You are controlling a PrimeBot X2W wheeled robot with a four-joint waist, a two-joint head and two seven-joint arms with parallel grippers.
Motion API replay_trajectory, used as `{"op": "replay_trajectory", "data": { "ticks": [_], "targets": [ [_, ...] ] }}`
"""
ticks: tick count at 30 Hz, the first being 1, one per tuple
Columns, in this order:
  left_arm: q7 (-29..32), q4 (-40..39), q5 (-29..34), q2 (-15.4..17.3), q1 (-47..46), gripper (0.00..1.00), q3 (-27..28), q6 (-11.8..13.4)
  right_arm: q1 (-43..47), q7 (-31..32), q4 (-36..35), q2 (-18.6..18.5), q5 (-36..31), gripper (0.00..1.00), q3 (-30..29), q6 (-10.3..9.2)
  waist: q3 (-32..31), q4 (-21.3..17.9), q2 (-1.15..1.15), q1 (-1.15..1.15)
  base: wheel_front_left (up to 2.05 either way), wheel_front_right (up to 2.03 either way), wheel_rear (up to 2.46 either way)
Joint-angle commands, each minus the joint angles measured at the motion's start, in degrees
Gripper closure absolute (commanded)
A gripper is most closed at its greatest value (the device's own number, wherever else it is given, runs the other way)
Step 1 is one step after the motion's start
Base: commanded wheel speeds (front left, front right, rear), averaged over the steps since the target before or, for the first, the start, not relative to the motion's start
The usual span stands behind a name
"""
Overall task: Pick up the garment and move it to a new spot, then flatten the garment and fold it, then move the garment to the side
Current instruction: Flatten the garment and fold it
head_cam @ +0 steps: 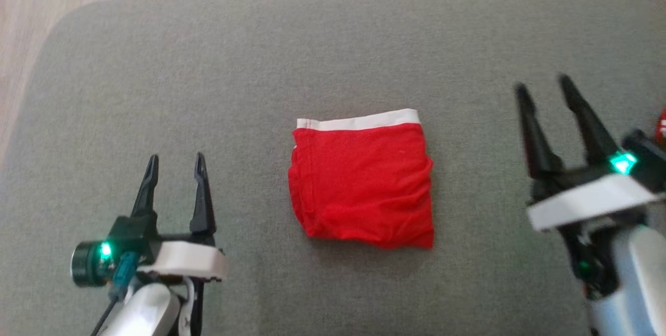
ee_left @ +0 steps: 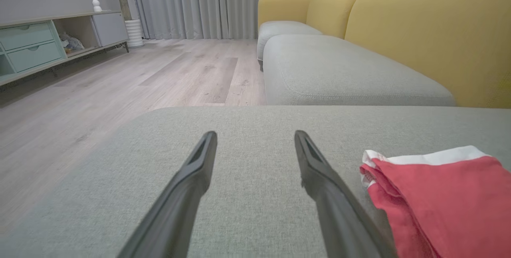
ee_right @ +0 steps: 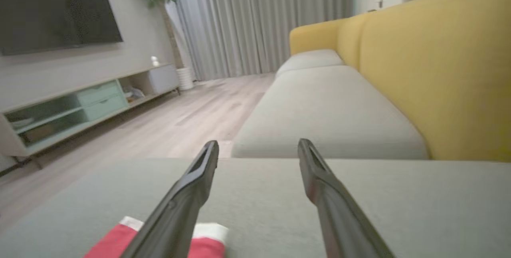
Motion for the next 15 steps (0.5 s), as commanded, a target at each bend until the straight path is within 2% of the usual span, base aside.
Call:
{"op": "replay_trajectory", "data": {
  "ticks": [1, 7, 15],
  "targets": [
    [-0.34, -1.85, 0.42, 2.00, -0.73, 0.00, 2.79, 0.37, 1.00, 0.25, -2.36, -0.52, -0.69, 0.00, -0.02, -0.04, -0.61, -0.65, 0.00, 0.00, 0.00, 0.00, 0.00],
    [0.37, -2.88, -0.52, 3.79, 2.54, 0.00, 3.60, 1.17, 8.16, 2.99, -5.35, 1.23, -2.93, 0.00, -7.31, -0.04, -3.00, -2.65, 0.00, 0.00, 0.00, 0.00, 0.00],
    [1.64, -4.45, -1.45, 5.40, 7.01, 0.00, 3.57, 2.14, 14.65, 6.20, -9.10, 3.34, -4.10, 0.00, -6.06, -0.04, -6.31, -3.69, 0.00, 0.00, 0.00, 0.00, 0.00]
  ]
}}
